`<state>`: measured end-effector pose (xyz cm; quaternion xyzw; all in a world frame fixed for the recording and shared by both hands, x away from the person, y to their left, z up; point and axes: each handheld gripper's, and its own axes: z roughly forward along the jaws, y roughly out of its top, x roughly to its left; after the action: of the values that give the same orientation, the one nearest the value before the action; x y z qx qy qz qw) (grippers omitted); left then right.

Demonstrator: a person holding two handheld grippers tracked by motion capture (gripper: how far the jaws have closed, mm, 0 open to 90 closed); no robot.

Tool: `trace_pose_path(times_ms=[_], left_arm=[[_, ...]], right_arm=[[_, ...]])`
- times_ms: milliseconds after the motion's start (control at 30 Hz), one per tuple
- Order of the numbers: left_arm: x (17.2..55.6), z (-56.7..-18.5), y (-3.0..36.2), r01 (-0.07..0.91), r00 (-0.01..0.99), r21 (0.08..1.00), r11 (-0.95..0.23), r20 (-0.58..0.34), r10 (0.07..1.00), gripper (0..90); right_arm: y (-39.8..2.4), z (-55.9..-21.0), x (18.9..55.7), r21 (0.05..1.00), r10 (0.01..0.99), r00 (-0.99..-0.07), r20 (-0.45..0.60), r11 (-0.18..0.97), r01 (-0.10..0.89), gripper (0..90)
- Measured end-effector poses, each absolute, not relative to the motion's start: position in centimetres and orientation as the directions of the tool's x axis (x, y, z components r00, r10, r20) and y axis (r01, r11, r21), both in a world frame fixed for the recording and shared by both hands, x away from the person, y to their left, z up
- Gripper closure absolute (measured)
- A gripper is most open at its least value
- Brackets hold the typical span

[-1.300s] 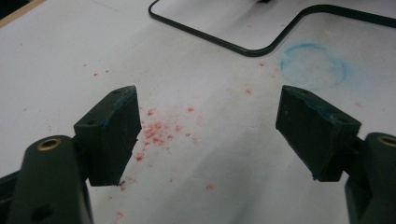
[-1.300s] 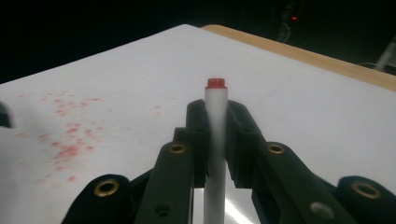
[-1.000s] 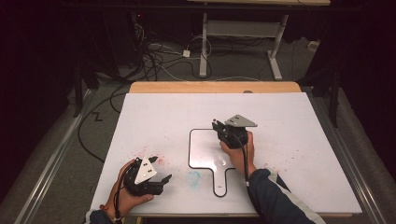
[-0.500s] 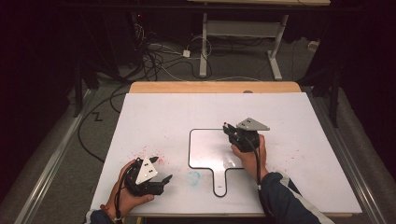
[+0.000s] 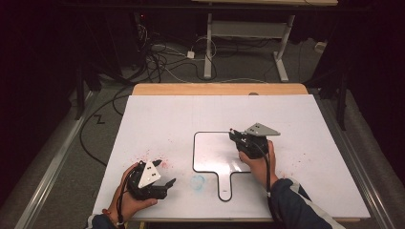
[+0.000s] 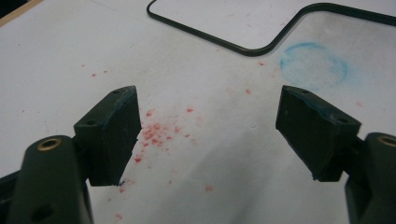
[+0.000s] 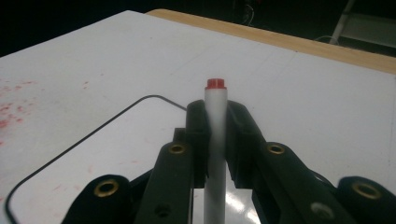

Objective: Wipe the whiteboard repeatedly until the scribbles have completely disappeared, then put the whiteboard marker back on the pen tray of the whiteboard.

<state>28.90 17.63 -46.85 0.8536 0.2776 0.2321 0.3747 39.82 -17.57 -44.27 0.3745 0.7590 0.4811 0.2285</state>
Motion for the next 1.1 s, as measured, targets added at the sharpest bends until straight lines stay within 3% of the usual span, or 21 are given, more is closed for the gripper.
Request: trace_pose_path(times_ms=[267,433,700,1100], left_arm=[[28.9,-46.8,17.6,0.293,0.734,0.769,-0.569,0.2,0.649,21.4],[28.8,-46.7,17.6,0.294,0.73,0.77,-0.566,0.202,0.653,21.4],[29.1,-46.6,17.2,0.281,0.738,0.764,-0.58,0.215,0.64,21.4],[29.3,-46.9,16.9,0.295,0.746,0.754,-0.587,0.202,0.634,21.4]], right_arm=[[-20.7,-40.5,37.3,0.928,0.782,-0.619,0.071,0.176,0.328,81.4],[-22.5,-39.4,36.3,0.915,0.784,-0.613,0.097,0.172,0.365,81.3],[-23.8,-41.7,37.7,0.837,0.812,-0.56,0.166,0.184,0.515,81.1],[-22.8,-44.9,41.2,0.802,0.834,-0.517,0.191,0.17,0.572,80.4]])
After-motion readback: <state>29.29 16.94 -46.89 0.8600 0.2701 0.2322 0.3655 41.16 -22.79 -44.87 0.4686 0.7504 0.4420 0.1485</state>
